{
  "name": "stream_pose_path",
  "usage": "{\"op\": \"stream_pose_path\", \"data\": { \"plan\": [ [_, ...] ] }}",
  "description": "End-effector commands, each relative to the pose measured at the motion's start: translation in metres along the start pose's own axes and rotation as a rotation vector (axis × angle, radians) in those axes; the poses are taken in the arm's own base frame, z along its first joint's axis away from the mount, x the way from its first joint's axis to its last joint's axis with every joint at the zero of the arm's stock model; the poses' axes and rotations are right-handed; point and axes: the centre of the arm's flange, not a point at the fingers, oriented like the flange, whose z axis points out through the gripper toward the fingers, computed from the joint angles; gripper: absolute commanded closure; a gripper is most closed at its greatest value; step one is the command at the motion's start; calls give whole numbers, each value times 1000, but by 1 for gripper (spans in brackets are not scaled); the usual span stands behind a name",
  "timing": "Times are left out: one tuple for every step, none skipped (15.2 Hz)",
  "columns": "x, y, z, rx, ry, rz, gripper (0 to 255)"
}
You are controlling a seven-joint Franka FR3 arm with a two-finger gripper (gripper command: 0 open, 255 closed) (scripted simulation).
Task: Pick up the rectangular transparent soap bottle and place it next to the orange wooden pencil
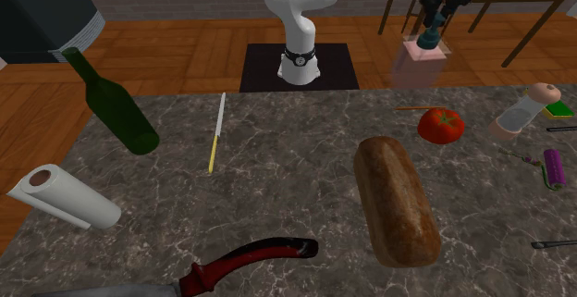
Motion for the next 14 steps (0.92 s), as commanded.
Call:
{"op": "stream_pose_path", "data": {
  "plan": [
    [1, 0, 11, 0, 1, 0, 255],
    [1, 0, 16, 0, 1, 0, 255],
    [0, 0, 22, 0, 1, 0, 255],
    [0, 0, 27, 0, 1, 0, 255],
    [0, 0, 32, 0, 1, 0, 255],
    [0, 1, 37, 0, 1, 0, 255],
    [0, 1, 43, 0, 1, 0, 255],
    [0, 1, 48, 0, 1, 0, 255],
    [0, 1, 53, 0, 1, 0, 255],
    [0, 1, 59, 0, 1, 0, 255],
    [0, 2, 64, 0, 1, 0, 255],
    [0, 2, 69, 0, 1, 0, 255],
    [0, 2, 74, 0, 1, 0, 255],
    [0, 2, 80, 0, 1, 0, 255]
  ]
}}
